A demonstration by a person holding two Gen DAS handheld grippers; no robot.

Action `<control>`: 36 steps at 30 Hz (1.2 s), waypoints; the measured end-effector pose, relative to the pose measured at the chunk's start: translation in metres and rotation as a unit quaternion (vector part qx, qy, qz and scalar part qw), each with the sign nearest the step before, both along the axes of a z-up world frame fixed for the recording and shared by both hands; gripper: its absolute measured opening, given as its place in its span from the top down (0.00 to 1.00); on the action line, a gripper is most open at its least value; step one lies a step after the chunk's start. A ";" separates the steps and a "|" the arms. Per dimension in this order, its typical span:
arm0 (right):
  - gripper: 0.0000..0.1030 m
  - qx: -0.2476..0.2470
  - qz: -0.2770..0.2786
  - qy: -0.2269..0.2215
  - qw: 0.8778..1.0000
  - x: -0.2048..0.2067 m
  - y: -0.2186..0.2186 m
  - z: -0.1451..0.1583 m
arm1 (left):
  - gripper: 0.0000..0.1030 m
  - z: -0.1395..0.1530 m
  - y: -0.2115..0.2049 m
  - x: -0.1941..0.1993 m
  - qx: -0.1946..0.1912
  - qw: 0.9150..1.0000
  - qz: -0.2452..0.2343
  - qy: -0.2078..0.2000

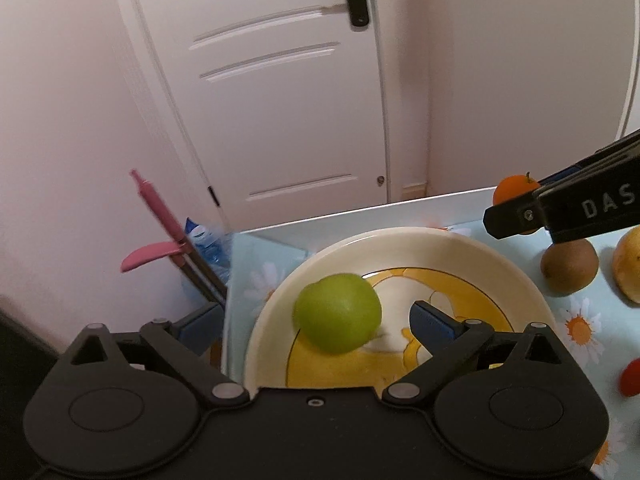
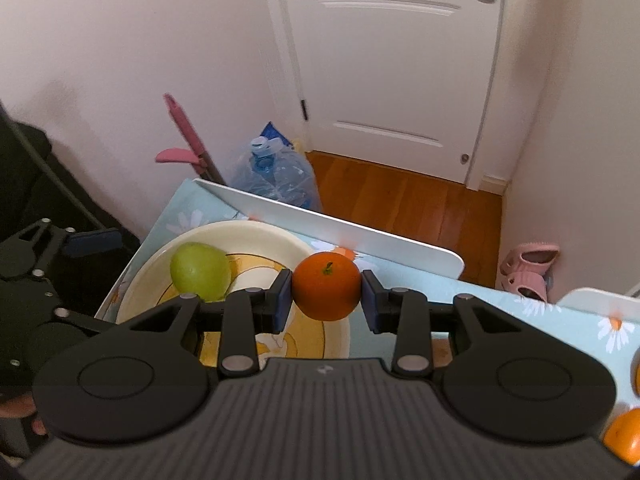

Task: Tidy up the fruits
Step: 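Lower the mandarin into the bowl and open the right tool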

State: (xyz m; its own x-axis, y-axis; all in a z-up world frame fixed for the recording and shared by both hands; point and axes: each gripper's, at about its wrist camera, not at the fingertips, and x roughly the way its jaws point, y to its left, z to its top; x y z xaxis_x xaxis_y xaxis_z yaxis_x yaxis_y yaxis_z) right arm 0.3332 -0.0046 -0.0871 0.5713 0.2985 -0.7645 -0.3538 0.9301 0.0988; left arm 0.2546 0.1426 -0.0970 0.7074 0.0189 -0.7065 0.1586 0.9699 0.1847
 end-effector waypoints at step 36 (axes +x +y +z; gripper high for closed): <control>0.00 -0.021 0.058 -0.061 0.996 -0.015 0.031 -0.016 | 0.01 0.019 0.025 -0.050 -0.035 0.997 0.061 0.004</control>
State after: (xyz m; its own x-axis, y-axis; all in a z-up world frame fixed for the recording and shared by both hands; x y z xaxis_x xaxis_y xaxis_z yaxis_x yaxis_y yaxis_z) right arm 0.3186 0.0261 -0.1031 0.6245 0.3364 -0.7048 -0.4657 0.8849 0.0097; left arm 0.2050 0.1680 -0.0784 0.6973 0.0558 -0.7146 0.0389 0.9926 0.1154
